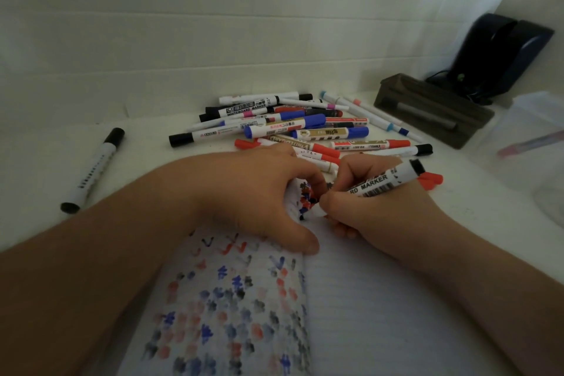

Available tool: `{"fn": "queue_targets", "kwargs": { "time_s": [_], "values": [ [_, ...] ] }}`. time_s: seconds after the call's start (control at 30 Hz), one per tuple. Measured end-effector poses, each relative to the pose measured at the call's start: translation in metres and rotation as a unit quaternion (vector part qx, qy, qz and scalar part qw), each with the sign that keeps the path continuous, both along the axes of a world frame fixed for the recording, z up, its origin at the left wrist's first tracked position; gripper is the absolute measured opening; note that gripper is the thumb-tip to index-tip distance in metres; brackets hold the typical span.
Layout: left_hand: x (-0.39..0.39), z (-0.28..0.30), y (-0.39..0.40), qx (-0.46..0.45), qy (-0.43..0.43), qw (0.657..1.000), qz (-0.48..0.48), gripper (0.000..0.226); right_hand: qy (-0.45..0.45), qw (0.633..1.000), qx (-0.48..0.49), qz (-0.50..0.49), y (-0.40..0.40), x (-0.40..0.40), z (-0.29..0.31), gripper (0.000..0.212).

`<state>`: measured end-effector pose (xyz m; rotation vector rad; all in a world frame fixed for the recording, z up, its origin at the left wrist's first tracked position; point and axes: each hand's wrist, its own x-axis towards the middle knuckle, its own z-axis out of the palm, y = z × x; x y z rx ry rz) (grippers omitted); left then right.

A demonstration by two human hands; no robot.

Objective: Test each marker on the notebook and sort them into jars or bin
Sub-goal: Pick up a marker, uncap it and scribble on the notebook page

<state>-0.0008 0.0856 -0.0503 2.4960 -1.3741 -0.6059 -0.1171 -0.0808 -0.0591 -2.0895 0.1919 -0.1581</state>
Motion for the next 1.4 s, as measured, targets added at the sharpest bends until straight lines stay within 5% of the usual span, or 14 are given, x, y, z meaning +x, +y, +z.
{"fn": "queue_targets", "kwargs": {
  "time_s": [1.07,1.23,1.4],
  "values": [
    [-0.003,0.002,0.000,-0.006,0.007,1.000,0.006,0.073,-0.007,0.999,0.042,0.000,-0.004,0.003,-0.004,0.022],
    [0.003,0.003,0.010,-0.127,0.039,0.989,0.071,0.044,-0.061,0.950,0.307,0.000,-0.026,0.005,0.007,0.023],
    [0.004,0.001,0.008,-0.278,0.103,0.946,0.128,0.027,-0.107,0.893,0.435,0.050,-0.050,0.002,0.012,0.017]
  ]
}}
